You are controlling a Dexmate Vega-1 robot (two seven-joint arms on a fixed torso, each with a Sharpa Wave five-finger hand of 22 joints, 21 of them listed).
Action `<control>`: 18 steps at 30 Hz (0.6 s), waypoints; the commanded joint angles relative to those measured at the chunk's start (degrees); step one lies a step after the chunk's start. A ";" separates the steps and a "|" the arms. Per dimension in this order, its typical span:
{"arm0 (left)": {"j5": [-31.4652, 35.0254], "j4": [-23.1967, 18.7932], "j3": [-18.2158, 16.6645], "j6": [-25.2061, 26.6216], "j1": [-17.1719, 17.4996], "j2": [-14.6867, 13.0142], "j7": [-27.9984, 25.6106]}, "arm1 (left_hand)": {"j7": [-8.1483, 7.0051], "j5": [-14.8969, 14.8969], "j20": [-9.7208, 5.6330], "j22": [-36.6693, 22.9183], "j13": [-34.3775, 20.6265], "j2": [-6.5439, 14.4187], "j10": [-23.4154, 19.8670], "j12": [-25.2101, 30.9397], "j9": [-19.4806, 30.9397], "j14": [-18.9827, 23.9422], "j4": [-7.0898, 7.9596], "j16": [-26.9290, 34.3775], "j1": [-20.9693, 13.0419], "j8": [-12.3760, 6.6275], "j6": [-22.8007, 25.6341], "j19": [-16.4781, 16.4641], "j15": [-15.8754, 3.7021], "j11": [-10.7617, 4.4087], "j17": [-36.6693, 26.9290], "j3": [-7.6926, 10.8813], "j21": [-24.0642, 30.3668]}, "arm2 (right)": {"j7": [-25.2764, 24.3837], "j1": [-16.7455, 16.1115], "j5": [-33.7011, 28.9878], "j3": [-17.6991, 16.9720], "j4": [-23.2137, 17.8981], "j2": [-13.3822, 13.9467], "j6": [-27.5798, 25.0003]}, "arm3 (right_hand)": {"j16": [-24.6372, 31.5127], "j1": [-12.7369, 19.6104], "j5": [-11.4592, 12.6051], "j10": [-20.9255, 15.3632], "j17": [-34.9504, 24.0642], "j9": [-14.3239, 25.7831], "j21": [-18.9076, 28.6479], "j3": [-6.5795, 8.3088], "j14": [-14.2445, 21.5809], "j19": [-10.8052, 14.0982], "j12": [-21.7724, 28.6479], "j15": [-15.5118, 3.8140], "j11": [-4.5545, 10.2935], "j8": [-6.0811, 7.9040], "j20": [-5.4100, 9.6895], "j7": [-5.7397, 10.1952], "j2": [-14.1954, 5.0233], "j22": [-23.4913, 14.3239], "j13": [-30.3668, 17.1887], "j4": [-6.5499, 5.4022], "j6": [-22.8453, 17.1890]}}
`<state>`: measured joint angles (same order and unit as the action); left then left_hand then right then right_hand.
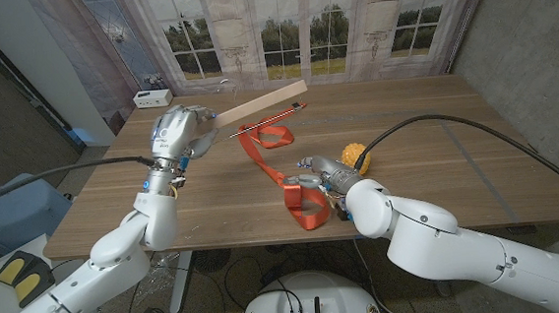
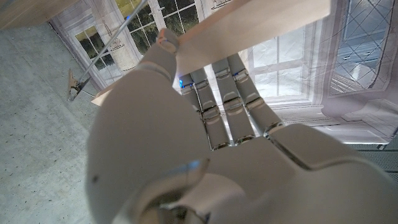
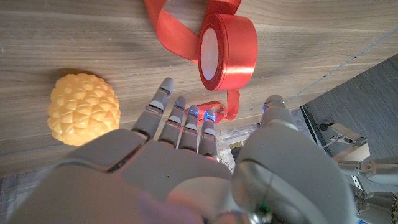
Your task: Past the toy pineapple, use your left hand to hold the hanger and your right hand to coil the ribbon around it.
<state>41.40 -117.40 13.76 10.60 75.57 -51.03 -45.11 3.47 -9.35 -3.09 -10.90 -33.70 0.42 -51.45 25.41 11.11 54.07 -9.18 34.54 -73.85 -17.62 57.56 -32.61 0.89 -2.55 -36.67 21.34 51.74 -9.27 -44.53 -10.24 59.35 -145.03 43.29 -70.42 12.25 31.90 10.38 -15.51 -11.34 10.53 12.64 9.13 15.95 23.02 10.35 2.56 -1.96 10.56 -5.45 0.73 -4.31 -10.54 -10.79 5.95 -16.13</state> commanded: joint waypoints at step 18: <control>-0.99 1.60 -1.80 -1.49 1.09 0.84 -1.43 | -0.13 -0.51 -2.70 -0.01 -0.42 8.08 -1.24 -0.41 3.17 9.52 0.21 -0.49 -7.86 -0.15 2.63 0.39 -14.16 -0.60 -0.76 0.12 1.17 | -5.28 19.02 15.43 13.94 6.20 -6.48 -9.57 | 0.65 -3.23 0.11 -0.25 -0.43 0.23 0.68 -1.32 2.11 2.18 0.67 0.43 -0.82 -0.04 -0.57 -0.05 0.37 -0.07 -0.36 -1.14 1.05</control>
<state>40.62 -116.09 12.36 9.33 76.31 -50.49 -46.21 3.47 -9.57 -3.08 -10.90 -33.84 0.42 -51.57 25.19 11.12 54.47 -9.10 34.09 -73.85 -17.50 57.74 -32.62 0.88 -2.46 -37.14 21.27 52.58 -11.99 -33.19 -2.40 68.29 -141.80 38.98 -77.82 12.51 29.31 10.38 -15.97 -11.61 10.53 13.03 8.06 17.41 24.69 10.82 2.97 -2.59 10.56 -5.83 0.62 -3.86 -10.53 -11.04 4.88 -15.42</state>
